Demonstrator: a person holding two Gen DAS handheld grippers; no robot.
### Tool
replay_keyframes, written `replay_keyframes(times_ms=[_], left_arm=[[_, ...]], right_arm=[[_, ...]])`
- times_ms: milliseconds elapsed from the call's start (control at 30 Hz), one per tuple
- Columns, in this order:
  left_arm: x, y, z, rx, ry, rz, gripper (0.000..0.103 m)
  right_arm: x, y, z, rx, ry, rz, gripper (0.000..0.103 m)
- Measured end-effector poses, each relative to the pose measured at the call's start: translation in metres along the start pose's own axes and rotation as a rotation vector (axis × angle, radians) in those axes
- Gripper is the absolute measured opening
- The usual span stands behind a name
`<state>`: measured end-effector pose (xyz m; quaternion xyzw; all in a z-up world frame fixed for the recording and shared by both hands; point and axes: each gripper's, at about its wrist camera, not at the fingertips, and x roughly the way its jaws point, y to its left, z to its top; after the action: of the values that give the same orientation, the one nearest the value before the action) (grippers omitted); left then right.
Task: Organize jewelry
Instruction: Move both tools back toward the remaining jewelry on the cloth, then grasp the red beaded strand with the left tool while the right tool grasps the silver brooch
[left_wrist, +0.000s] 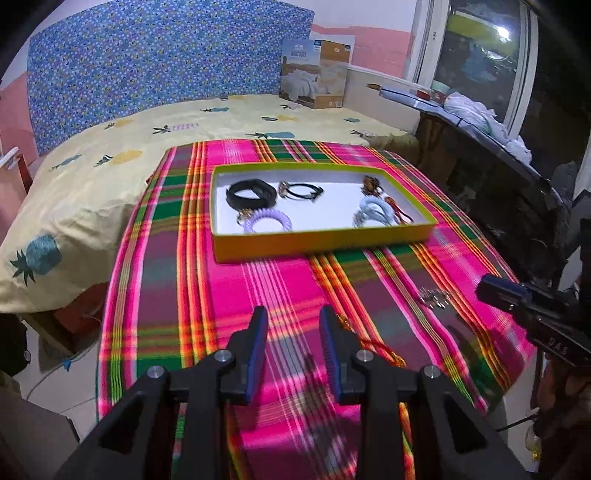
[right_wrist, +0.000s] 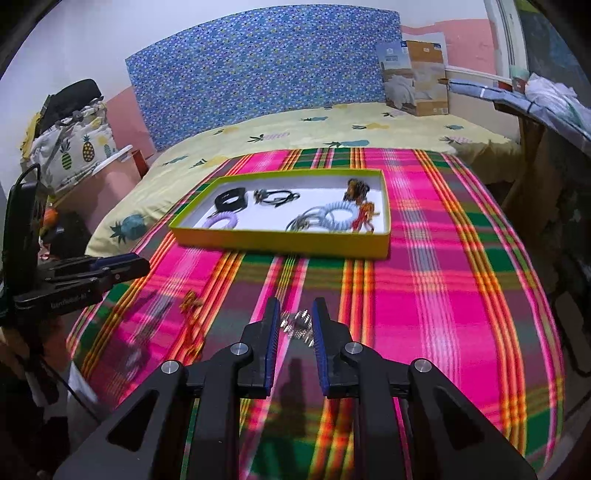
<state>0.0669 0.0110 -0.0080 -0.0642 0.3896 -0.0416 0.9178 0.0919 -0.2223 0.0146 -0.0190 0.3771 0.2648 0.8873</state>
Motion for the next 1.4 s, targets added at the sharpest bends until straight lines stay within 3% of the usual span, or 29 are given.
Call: replay_keyframes(times_ms=[633, 1133, 1400], left_arm=[[-0.005, -0.024, -0.021, 0.021, 0.033, -0.054, 0.031], [0.024, -0.031, -0.019, 0.015, 0.095, -0.084, 0.035], [0.042, -0.032, -0.014, 0.008, 0.124, -0.081, 0.035]], right_arm=[[-0.01, 0.009, -0.024, -0.032, 0.009, -0.003, 0.019], [0.029, -0.022, -0.015, -0.088, 0.058, -0.046, 0.019], [0.043, -0.031, -0.012, -0.106, 0.077, -0.005, 0.02]])
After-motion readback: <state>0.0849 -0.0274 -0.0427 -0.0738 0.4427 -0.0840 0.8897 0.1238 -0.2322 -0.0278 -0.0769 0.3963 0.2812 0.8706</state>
